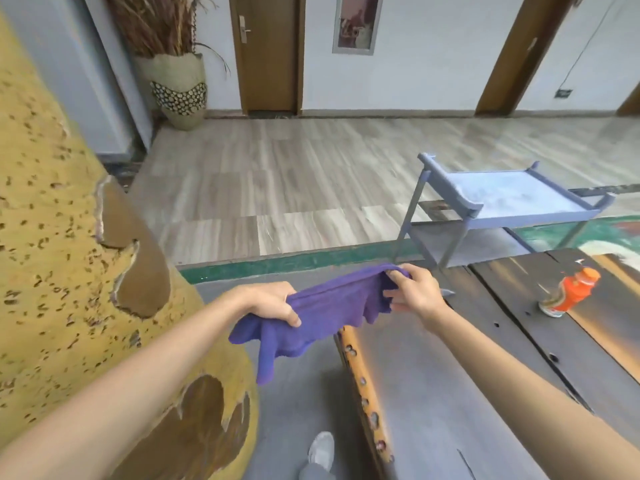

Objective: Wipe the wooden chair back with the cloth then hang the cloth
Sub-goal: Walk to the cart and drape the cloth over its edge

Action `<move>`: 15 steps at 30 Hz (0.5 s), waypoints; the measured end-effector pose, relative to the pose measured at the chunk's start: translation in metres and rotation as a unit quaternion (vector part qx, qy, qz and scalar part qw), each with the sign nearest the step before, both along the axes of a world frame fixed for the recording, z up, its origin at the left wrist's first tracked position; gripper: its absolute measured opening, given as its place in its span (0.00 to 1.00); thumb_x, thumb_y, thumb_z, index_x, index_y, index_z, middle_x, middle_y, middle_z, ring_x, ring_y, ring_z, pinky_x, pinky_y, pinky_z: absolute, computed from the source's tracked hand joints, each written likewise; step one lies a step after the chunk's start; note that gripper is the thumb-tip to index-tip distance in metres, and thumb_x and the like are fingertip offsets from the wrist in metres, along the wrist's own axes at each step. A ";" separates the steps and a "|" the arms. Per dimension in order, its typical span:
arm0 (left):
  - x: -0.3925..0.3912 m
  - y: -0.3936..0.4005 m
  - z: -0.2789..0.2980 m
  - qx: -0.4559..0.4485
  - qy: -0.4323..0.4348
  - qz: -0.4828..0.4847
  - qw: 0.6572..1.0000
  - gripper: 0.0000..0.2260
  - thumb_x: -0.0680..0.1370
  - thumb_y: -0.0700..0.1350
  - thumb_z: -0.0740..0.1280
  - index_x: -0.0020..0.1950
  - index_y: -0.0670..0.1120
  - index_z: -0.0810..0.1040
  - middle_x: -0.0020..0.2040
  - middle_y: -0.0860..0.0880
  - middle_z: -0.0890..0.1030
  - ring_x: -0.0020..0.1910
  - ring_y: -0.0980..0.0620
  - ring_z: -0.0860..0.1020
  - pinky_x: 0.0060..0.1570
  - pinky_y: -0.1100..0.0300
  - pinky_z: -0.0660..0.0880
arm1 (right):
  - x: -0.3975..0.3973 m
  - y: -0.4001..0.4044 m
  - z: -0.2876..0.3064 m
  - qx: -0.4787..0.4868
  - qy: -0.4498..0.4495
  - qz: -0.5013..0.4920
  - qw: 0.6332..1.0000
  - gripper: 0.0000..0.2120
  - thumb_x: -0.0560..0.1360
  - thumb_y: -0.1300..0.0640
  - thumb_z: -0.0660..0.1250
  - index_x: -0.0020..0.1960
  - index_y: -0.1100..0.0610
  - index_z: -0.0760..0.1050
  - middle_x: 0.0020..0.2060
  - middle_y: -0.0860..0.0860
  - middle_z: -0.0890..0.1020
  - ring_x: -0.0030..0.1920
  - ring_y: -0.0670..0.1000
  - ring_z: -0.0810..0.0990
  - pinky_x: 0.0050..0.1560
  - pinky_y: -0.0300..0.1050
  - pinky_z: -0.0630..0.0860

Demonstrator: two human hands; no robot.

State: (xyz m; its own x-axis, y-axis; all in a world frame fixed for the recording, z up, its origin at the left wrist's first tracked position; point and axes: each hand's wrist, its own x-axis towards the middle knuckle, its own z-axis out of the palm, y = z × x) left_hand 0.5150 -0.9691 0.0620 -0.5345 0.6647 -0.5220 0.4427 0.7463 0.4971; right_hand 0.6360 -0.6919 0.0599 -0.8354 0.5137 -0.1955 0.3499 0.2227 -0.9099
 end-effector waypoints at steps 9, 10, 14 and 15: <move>-0.164 0.129 -0.026 -0.008 0.011 0.000 1.000 0.08 0.73 0.52 0.74 0.48 0.50 0.82 0.45 0.49 0.86 0.43 0.49 0.83 0.44 0.57 0.77 | -0.135 0.123 -0.045 0.007 -0.010 -0.064 0.998 0.08 0.77 0.54 0.68 0.41 0.50 0.83 0.38 0.50 0.85 0.38 0.50 0.85 0.46 0.49 0.84; -0.186 0.147 -0.029 -0.009 0.013 -0.002 1.000 0.07 0.73 0.53 0.74 0.46 0.52 0.81 0.44 0.50 0.86 0.43 0.50 0.83 0.43 0.57 0.77 | -0.153 0.140 -0.048 0.004 -0.012 -0.074 0.997 0.08 0.77 0.54 0.68 0.41 0.50 0.83 0.37 0.49 0.85 0.37 0.49 0.85 0.46 0.49 0.83; -0.233 0.190 -0.043 0.009 0.024 -0.023 0.999 0.07 0.71 0.53 0.75 0.39 0.53 0.80 0.38 0.52 0.85 0.36 0.53 0.80 0.35 0.60 0.73 | -0.189 0.175 -0.057 0.027 -0.019 -0.104 0.994 0.07 0.75 0.52 0.66 0.42 0.48 0.83 0.38 0.48 0.86 0.45 0.55 0.85 0.51 0.55 0.82; -0.241 0.196 -0.046 0.007 0.029 -0.030 0.999 0.08 0.70 0.53 0.75 0.37 0.52 0.80 0.35 0.53 0.83 0.33 0.55 0.79 0.32 0.61 0.72 | -0.193 0.179 -0.060 0.032 -0.024 -0.105 0.994 0.07 0.74 0.51 0.66 0.43 0.48 0.83 0.38 0.48 0.86 0.46 0.55 0.85 0.53 0.57 0.82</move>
State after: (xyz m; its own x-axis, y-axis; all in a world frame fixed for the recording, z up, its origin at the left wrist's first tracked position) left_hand 0.2739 -0.7735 0.0161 -0.5227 0.7036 -0.4813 0.5146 0.7106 0.4799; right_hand 0.4425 -0.5131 -0.0003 -0.6992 0.6883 -0.1931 0.4366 0.1973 -0.8778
